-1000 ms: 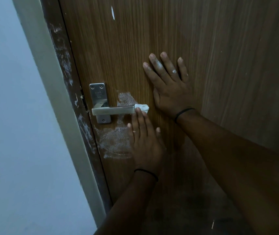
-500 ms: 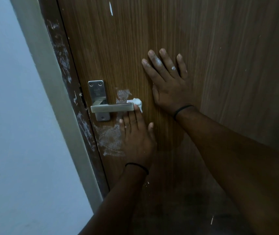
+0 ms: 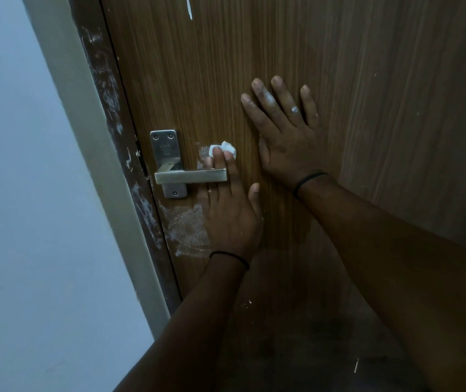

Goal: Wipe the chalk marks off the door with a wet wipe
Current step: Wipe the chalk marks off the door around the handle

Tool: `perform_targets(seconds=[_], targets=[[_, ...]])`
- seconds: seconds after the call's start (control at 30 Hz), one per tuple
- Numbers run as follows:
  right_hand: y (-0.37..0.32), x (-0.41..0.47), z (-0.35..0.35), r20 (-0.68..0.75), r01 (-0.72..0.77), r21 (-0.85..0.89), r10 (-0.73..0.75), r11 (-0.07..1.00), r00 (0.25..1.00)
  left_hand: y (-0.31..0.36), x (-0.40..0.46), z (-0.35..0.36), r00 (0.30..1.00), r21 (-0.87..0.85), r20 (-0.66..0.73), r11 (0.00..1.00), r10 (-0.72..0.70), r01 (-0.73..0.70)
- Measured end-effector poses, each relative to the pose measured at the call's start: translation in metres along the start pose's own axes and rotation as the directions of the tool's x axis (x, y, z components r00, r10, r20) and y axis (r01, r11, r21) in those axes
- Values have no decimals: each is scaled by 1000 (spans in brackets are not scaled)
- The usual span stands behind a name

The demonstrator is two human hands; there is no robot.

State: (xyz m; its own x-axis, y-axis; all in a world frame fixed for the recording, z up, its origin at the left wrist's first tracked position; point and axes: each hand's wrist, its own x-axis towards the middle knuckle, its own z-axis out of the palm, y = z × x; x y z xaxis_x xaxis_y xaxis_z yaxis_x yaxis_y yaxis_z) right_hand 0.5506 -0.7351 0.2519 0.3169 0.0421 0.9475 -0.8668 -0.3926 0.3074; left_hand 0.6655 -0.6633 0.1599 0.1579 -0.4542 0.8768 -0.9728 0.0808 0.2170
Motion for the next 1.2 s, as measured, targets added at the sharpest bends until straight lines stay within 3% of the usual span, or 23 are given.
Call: perform_targets(seconds=[0.2,0.5,0.67,0.8,0.9,1.07,1.2], targets=[[2,-1,-1,12,5,6,-5,1000,1000,-14,11,0,986,-33,-108,992,-125,122],[2,-1,-1,19,5,21,-6,1000,1000,-20,14,-1,983,-29,-121,991,-137,134],[1,-1,-2,16,1,15,-1,1000,1000,-11,-29,7,998,-19,21,998,-67,67],[3,0,0,1,1,22,-1,1000,1000,-12,-7,2,998,8,-26,998,-54,54],[1,-1,-2,1,0,17,0,1000,1000,-27,-7,2,989,26,-68,990,-134,137],[1,0,-2,-21,0,25,1,1000,1000,-17,-47,12,994,15,101,999,-33,31],[1,1,-2,-31,7,9,-7,1000,999,-20,-23,10,991,23,10,991,-133,132]])
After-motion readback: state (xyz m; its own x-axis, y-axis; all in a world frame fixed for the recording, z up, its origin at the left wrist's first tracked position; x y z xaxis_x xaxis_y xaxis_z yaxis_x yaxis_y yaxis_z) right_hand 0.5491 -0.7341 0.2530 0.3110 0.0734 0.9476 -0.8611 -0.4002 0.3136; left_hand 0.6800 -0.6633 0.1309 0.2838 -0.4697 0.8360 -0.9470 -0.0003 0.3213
